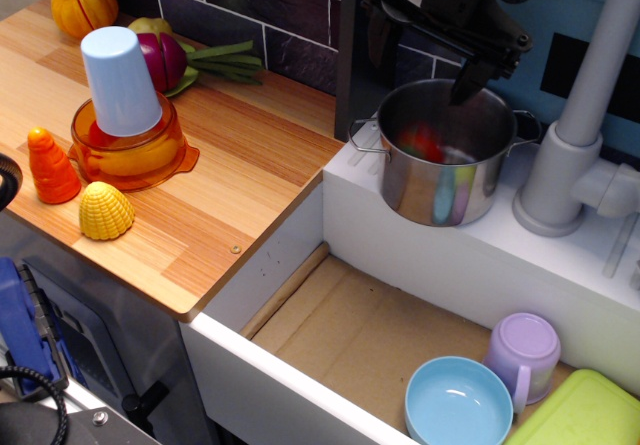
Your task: Put strawberry in pot
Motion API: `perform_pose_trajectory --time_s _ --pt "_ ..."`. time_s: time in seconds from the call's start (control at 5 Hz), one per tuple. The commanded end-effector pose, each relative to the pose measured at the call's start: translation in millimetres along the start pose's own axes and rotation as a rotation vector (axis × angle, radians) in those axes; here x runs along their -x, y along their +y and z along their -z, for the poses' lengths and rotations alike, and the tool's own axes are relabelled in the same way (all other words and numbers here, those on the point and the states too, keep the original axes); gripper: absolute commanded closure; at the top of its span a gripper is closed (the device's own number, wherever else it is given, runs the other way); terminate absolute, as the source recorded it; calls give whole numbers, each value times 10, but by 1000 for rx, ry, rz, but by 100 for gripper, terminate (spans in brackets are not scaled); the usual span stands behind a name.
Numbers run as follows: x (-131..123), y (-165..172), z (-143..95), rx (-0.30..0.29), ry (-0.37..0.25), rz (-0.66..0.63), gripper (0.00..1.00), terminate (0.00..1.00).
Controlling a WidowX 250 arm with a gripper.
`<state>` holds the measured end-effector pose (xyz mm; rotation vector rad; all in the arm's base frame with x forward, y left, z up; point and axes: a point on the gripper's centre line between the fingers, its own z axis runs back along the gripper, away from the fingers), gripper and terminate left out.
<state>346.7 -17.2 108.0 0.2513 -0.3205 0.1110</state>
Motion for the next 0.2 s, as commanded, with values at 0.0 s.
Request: perform_pose_trajectory --time_s 0.0 --pt "-67 26 -82 6 -33 -12 0 100"
